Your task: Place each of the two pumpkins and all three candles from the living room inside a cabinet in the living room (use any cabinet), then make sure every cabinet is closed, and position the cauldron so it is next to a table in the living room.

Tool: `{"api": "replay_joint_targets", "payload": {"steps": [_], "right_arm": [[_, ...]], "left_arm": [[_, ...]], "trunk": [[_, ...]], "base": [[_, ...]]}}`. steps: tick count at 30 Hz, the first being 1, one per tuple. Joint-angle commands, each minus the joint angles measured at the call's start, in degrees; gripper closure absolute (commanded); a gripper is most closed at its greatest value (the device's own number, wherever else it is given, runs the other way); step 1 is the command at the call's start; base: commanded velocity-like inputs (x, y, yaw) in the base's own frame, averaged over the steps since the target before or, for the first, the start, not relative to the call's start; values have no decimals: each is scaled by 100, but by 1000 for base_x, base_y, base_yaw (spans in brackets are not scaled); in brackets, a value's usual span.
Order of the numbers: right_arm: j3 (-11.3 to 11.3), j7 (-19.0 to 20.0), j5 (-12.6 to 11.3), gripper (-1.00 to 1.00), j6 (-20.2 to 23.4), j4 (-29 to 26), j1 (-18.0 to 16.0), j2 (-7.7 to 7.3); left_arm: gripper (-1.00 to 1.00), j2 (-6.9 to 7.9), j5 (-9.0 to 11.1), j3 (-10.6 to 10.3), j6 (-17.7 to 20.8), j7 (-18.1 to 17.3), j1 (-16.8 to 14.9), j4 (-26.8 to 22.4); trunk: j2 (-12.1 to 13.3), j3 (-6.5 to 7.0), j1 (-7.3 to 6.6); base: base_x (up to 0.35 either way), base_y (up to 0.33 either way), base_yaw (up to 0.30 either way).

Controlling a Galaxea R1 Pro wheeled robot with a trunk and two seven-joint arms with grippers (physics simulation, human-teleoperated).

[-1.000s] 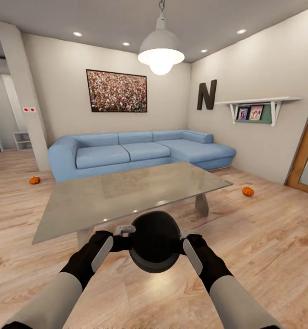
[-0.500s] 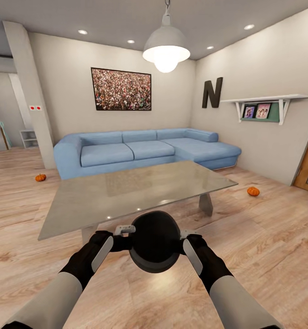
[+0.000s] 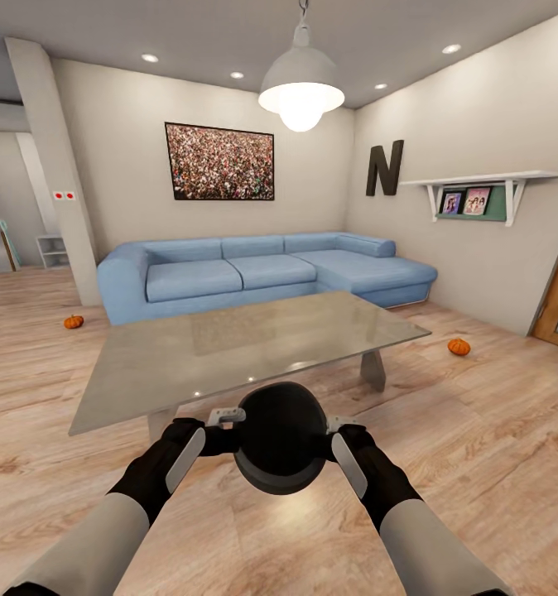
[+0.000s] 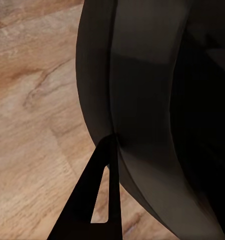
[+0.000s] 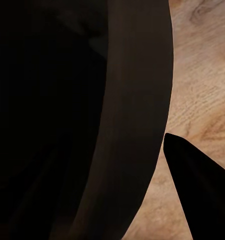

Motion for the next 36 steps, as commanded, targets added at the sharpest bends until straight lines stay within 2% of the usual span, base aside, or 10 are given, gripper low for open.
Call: {"api": "replay_joint_targets", "payload": {"steps": [1, 9, 36], "right_arm": [[459, -7, -178, 100, -47, 1, -7, -7], [460, -7, -178, 100, -46, 1, -6, -7], [461, -7, -178, 100, -45, 1, -7, -7]], "left_arm": [[100, 8, 209, -75, 14, 32, -2, -4], [100, 8, 209, -72, 14, 32, 0, -6], [100, 8, 211, -57, 14, 32, -1, -3]], "trunk": [[-4, -5, -2], [-4, -5, -2], [-4, -5, -2]], "base": [[0, 0, 0], [0, 0, 97], [0, 0, 285]]}}
